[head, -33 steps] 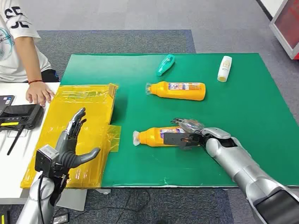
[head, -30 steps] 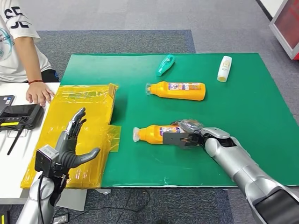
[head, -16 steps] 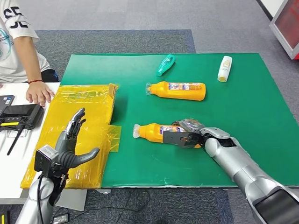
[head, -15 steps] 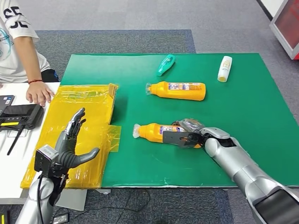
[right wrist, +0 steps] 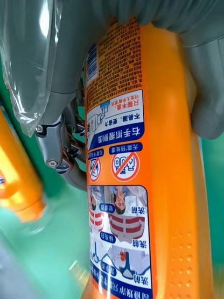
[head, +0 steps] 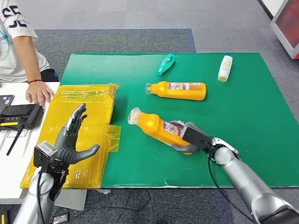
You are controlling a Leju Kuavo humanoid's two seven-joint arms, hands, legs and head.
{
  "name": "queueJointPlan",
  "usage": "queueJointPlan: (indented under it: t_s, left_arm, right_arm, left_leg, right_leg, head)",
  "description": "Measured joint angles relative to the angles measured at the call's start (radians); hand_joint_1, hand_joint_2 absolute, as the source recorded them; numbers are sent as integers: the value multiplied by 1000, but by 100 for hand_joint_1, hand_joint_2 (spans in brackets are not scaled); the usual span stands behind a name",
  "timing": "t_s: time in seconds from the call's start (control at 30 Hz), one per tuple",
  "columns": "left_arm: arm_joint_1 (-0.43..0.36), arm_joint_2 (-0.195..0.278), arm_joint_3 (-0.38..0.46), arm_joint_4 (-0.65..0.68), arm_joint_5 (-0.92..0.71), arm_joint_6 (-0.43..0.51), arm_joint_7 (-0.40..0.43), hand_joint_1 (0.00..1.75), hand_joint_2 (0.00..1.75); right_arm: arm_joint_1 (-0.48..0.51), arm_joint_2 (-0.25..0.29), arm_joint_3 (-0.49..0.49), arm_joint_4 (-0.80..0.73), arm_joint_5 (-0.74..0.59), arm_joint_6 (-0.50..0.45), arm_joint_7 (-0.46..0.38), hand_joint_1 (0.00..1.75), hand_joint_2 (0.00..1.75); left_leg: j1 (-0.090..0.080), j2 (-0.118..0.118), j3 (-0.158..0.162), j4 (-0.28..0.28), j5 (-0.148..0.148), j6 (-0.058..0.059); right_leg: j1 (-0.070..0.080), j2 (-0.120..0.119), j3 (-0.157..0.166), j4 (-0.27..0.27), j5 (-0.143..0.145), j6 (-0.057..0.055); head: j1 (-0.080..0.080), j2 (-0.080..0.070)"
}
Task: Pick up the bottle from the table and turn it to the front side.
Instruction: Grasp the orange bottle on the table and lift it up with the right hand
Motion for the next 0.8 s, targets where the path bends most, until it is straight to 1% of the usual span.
queueJointPlan:
  t_s: [0.07, 0.23, 0.47, 0.63, 0.8]
  left_arm:
    - [-3, 0, -4, 5, 3, 1, 0, 0, 175]
    - [-2, 0, -14, 13, 10, 8, 0, 0, 175]
    - [7, 0, -23, 19, 13, 10, 8, 0, 175]
    - [16, 0, -28, 23, 21, 8, 9, 0, 175]
    - [16, 0, -32, 34, 59, -21, 9, 0, 175]
  right_arm:
    - [46, 11, -51, -28, -43, 7, -24, 175, 175]
    - [138, 48, -156, -84, -124, 47, -46, 175, 175]
    - [207, 113, -263, -131, -223, 111, -48, 175, 175]
    - [236, 158, -317, -143, -312, 193, -49, 175, 175]
    - [248, 191, -330, -149, -326, 216, -56, 175, 175]
  left_leg:
    - [0, 0, 0, 0, -1, 0]
    - [0, 0, 0, 0, -2, 0]
    - [0, 0, 0, 0, -2, 0]
    - [0, 0, 0, 0, -2, -1]
    - [0, 0, 0, 0, -2, -1]
  right_leg:
    - [0, 0, 0, 0, -1, 0]
    - [0, 0, 0, 0, -1, 0]
    - [0, 0, 0, 0, -2, 0]
    - [0, 0, 0, 0, -2, -1]
    - [0, 0, 0, 0, -2, -1]
  head:
    - [0, 0]
    - [0, 0]
    - [0, 0]
    - [0, 0]
    - [0, 0]
